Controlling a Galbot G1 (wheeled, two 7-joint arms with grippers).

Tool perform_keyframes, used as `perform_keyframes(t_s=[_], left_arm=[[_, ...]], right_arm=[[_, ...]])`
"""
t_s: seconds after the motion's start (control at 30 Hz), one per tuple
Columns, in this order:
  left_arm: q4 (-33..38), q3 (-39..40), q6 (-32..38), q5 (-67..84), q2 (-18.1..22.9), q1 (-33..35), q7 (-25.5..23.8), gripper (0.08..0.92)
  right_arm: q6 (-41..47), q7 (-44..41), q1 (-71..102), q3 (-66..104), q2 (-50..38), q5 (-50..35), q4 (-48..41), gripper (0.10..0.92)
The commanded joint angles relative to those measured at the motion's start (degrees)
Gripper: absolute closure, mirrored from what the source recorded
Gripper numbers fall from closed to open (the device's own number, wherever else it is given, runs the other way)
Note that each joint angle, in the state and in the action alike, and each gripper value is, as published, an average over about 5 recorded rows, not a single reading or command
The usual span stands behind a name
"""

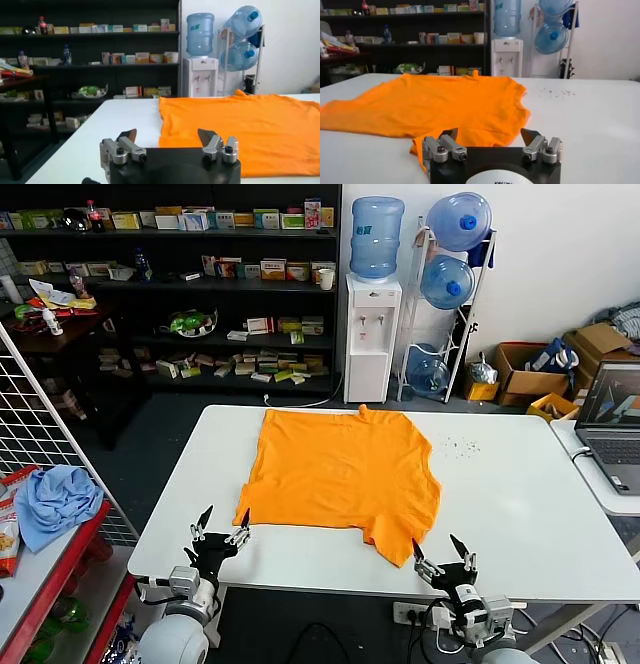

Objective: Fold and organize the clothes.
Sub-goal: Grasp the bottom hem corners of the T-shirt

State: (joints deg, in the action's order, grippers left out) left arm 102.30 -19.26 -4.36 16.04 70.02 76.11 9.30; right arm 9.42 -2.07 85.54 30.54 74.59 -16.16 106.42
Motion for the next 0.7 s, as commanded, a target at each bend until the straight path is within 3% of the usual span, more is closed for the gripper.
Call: perform_keyframes(t_s=[0.03,0.4,0.7], left_arm=[[-0.74,0.07,-1.19,-1.19,-0.15,-0.15,-0.57,0.177],[-1.91,1.61,-12.17,0.56,-1.68,-3.03,-0.25,0.177],[-4.78,2.03,-14.94,6.02,-1.91,-5.76,1.95,0.177]], right_arm=[[0.37,0.46,0.14,-0.19,0.18,-1.04,0.10,0.203],[6.34,3.87,-3.93,-2.22,-0.66,-9.44,-3.22,0.203],[8.03,4.64,-7.00,-4.33,-0.35,-12.82,-5.77,0.203]])
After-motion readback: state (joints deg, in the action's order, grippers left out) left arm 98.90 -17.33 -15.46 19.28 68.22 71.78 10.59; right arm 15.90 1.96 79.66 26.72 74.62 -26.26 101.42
